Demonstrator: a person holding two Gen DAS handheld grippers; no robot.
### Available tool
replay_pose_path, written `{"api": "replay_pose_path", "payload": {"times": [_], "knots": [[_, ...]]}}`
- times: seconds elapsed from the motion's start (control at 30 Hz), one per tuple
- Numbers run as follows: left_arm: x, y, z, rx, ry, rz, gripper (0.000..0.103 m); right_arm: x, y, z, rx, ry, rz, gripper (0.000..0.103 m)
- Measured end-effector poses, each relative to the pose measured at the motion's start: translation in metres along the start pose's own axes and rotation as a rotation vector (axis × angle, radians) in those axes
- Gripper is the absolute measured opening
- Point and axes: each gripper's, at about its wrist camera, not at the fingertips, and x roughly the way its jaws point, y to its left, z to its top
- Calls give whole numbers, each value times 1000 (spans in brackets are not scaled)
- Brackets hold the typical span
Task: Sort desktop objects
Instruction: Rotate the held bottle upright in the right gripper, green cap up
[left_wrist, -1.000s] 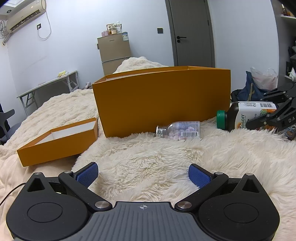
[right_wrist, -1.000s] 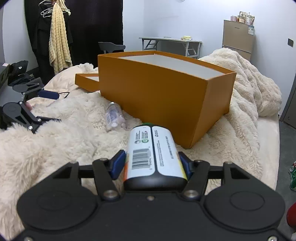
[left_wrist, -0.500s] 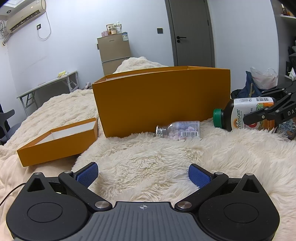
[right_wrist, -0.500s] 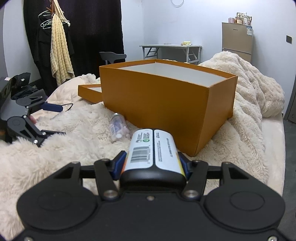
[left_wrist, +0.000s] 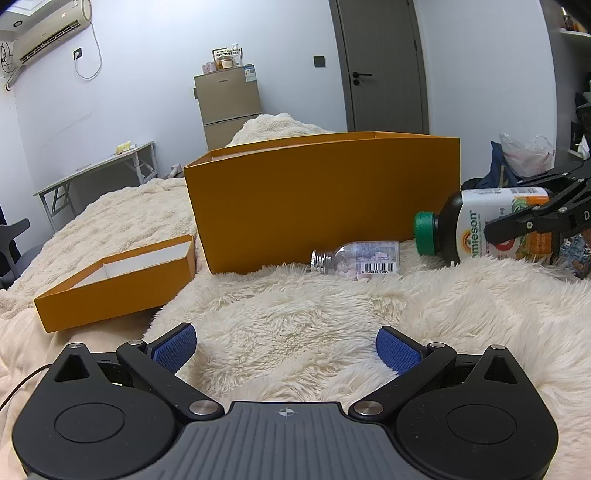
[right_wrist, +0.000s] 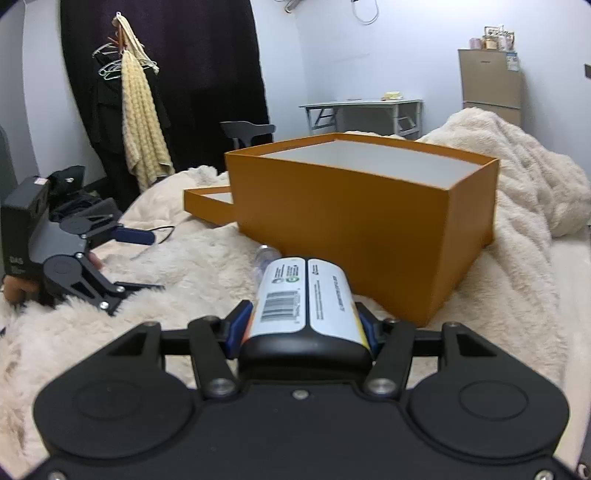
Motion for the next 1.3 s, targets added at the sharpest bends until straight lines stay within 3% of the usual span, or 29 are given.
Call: {"api": "replay_pose_path", "payload": {"times": [0.2, 0.4, 0.63, 1.03, 1.3], "knots": [[1, 0, 0, -1, 0, 0, 103, 7, 4, -2, -35, 43, -18, 59], [1, 0, 0, -1, 1, 0, 103, -4, 7, 1, -35, 20, -29, 59], [1, 0, 0, -3, 1, -2, 103, -21, 16, 4, -82, 30, -103, 59], [2, 2, 2, -8, 3, -5, 103, -4, 14, 0, -85, 61, -78, 61], [3, 2, 3, -11, 2, -7, 103, -16, 17, 6, -68, -38, -42, 56]]}}
